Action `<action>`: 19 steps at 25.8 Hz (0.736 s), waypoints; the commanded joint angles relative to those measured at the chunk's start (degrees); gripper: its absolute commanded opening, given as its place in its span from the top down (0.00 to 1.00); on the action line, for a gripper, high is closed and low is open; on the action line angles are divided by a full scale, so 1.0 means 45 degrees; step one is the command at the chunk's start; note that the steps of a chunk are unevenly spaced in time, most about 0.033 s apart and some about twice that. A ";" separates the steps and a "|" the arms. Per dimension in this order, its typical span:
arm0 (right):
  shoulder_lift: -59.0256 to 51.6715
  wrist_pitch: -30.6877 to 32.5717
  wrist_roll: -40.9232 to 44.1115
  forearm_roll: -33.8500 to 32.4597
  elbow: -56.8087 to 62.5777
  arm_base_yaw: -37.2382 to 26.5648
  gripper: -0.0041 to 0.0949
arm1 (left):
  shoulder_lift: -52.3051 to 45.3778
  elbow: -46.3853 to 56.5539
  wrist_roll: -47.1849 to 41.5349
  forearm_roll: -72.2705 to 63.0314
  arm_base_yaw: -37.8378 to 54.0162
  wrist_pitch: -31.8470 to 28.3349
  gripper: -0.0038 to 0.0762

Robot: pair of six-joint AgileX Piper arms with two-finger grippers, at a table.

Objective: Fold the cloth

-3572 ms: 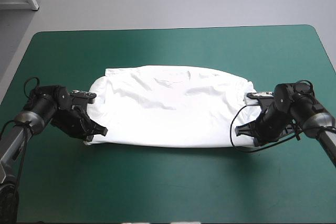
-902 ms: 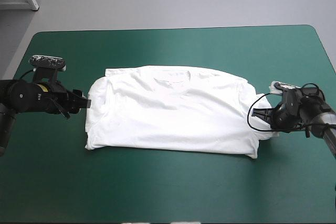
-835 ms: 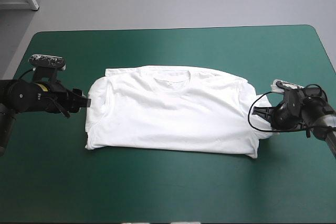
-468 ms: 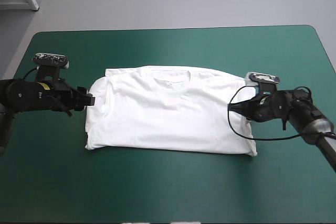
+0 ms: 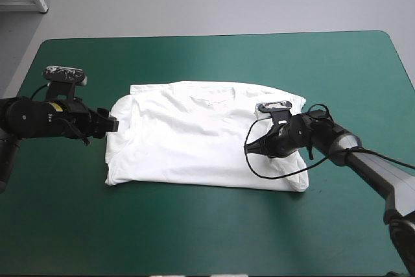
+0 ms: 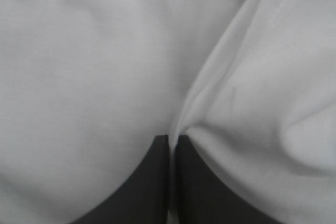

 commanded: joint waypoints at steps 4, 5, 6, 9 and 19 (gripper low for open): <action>-0.0333 -0.0088 -0.0482 -0.0015 -0.0641 0.0019 0.50 | -0.0258 -0.0328 0.0014 -0.0338 0.0009 -0.0309 0.34; -0.0392 -0.0056 -0.0482 -0.0044 -0.0664 0.0019 0.35 | -0.0258 -0.0328 0.0014 -0.0338 0.0009 -0.0309 0.34; -0.0471 -0.0030 -0.0356 -0.0066 -0.0661 0.0019 0.23 | -0.0258 -0.0328 0.0014 -0.0338 0.0009 -0.0309 0.34; -0.0810 0.0230 -0.0022 -0.0215 -0.0772 0.0019 0.05 | -0.0258 -0.0328 0.0014 -0.0338 0.0009 -0.0309 0.34; -0.3496 0.4380 0.1857 -0.2902 -0.1572 0.0019 0.14 | 0.0215 0.1142 -0.1702 0.1981 0.0009 -0.2801 0.34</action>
